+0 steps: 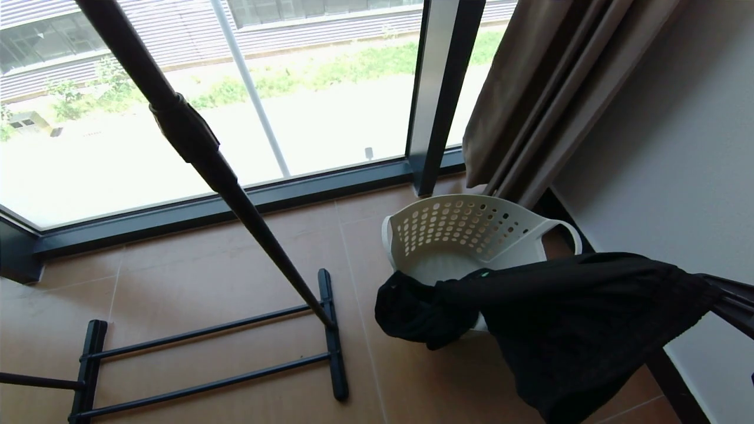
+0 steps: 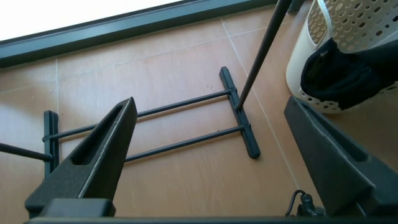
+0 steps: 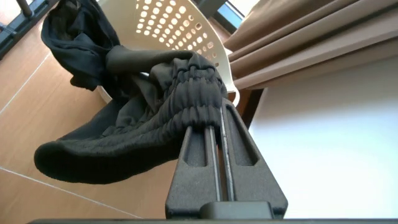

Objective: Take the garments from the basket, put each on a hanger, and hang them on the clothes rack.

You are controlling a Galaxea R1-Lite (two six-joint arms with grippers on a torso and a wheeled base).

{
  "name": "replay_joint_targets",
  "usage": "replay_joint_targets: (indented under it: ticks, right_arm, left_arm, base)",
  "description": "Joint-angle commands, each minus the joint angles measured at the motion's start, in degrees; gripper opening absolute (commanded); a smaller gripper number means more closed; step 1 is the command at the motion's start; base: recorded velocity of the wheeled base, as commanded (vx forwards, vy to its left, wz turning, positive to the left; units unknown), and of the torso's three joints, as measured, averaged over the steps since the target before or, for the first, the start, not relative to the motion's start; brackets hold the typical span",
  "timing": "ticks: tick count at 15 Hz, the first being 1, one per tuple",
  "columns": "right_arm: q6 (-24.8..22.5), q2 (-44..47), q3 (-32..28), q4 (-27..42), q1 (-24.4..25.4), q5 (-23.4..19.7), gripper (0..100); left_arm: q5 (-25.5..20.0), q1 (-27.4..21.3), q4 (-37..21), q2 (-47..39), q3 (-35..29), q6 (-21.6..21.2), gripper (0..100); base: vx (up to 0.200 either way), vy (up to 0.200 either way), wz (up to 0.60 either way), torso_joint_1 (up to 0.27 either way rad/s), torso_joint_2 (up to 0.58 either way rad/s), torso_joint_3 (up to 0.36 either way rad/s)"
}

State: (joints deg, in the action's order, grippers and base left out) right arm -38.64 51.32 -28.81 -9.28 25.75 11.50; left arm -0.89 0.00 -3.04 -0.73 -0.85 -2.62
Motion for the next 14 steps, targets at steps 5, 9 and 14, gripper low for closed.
replay_joint_targets:
  ticks: [5,9,14]
  right_arm:
    - [-0.1,0.2,0.9,0.3,0.0,0.2,0]
    - [-0.1,0.1,1.5,0.4,0.0,0.3,0]
    - [-0.2,0.2,2.3,0.5,0.1,0.3,0]
  left_arm:
    - [0.0,-0.1,0.0,0.0,0.0,0.1,100]
    - [0.0,-0.1,0.0,0.0,0.1,0.0,100]
    - [0.0,0.0,0.0,0.0,0.0,0.1,100]
  base:
    - [0.0,0.0,0.0,0.003,-0.03,0.17]
    - [0.0,0.0,0.0,0.026,-0.36,-0.123]
    - [0.0,0.0,0.0,0.09,-0.45,-0.167]
